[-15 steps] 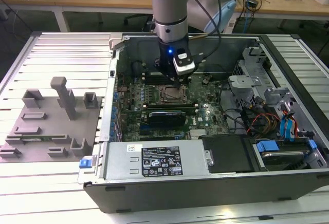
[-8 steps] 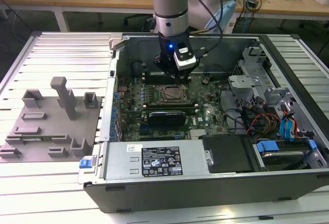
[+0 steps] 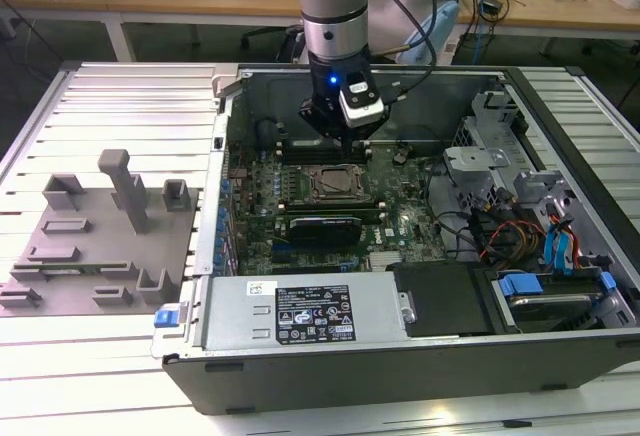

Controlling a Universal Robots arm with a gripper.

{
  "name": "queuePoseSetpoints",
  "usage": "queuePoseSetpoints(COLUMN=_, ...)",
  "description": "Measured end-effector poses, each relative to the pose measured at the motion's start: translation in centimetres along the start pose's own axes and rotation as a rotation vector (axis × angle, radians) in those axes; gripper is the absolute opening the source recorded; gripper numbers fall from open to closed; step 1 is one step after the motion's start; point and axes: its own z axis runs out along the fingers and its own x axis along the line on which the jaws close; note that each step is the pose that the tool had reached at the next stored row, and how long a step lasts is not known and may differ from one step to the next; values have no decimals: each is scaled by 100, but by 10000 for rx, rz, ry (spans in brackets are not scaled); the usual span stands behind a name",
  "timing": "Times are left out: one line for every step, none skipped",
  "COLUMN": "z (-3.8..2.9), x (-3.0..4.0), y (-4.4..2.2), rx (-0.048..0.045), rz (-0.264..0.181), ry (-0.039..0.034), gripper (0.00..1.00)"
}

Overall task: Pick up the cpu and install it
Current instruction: 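Install the first cpu locking lever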

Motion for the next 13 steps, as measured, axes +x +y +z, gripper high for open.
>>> queuePoseSetpoints(z=0, x=0, y=0, rx=1, rz=0, ry=0, gripper=11)
queuePoseSetpoints(z=0, x=0, y=0, rx=2, rz=0, ry=0, gripper=11)
queuePoseSetpoints(z=0, x=0, y=0, rx=14, rz=0, ry=37, gripper=11)
queuePoseSetpoints(z=1, x=-2, y=0, rx=54, rz=-4, ry=160, gripper=11)
queuePoseSetpoints(z=5, x=-10, y=3, rx=136, rz=-14, ry=423, gripper=11)
queuePoseSetpoints(z=11, x=-23, y=7, rx=246, rz=-28, ry=780, gripper=11)
queuePoseSetpoints(z=14, x=-35, y=11, rx=336, rz=-37, ry=1065, gripper=11)
queuePoseSetpoints(z=17, x=-45, y=13, rx=410, rz=-49, ry=1300, gripper=11)
queuePoseSetpoints(z=20, x=-52, y=15, rx=469, rz=-53, ry=1480, gripper=11)
queuePoseSetpoints(z=22, x=-56, y=16, rx=519, rz=-59, ry=1638, gripper=11)
queuePoseSetpoints(z=21, x=-56, y=16, rx=523, rz=-59, ry=1639, gripper=11)
queuePoseSetpoints(z=21, x=-56, y=16, rx=523, rz=-59, ry=1641, gripper=11)
queuePoseSetpoints(z=21, x=-56, y=16, rx=523, rz=-59, ry=1641, gripper=11)
